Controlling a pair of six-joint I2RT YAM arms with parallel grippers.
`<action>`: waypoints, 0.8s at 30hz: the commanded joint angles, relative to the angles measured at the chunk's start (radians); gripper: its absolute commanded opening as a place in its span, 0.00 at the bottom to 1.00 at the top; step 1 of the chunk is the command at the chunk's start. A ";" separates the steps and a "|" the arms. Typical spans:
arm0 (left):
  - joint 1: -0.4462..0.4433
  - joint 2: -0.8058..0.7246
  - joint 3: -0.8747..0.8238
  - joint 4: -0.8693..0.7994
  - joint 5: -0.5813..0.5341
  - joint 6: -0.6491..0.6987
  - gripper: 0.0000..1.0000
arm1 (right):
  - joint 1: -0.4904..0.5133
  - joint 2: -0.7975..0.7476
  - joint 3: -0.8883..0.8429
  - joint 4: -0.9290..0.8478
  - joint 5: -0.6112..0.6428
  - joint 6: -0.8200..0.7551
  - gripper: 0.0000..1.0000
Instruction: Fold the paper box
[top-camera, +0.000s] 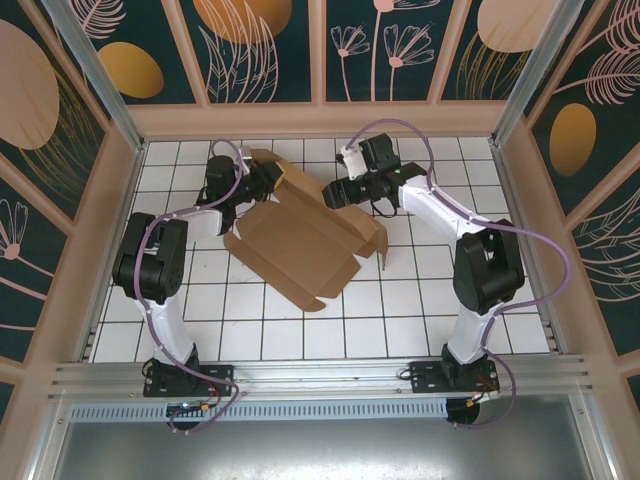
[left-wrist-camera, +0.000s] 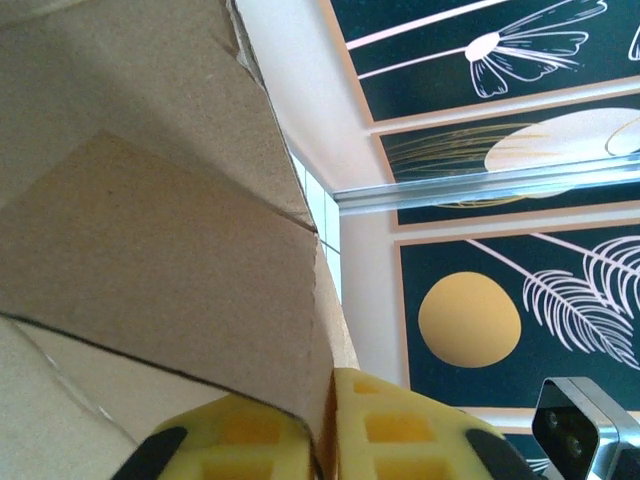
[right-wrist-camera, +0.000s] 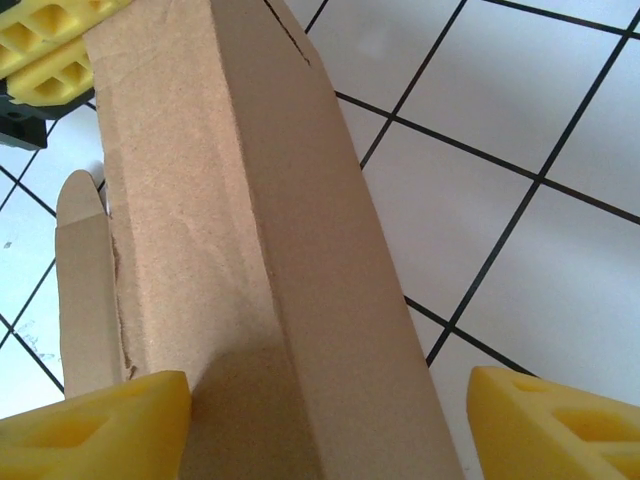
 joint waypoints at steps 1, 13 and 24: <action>0.004 0.021 -0.006 0.020 0.050 0.040 0.19 | 0.003 0.038 0.005 -0.032 -0.020 0.005 0.69; 0.004 -0.013 0.014 -0.109 0.168 0.183 0.40 | 0.004 0.036 0.000 -0.027 -0.090 -0.023 0.62; -0.052 -0.005 -0.030 0.071 0.136 0.068 0.37 | 0.004 0.033 -0.019 -0.020 -0.122 -0.023 0.61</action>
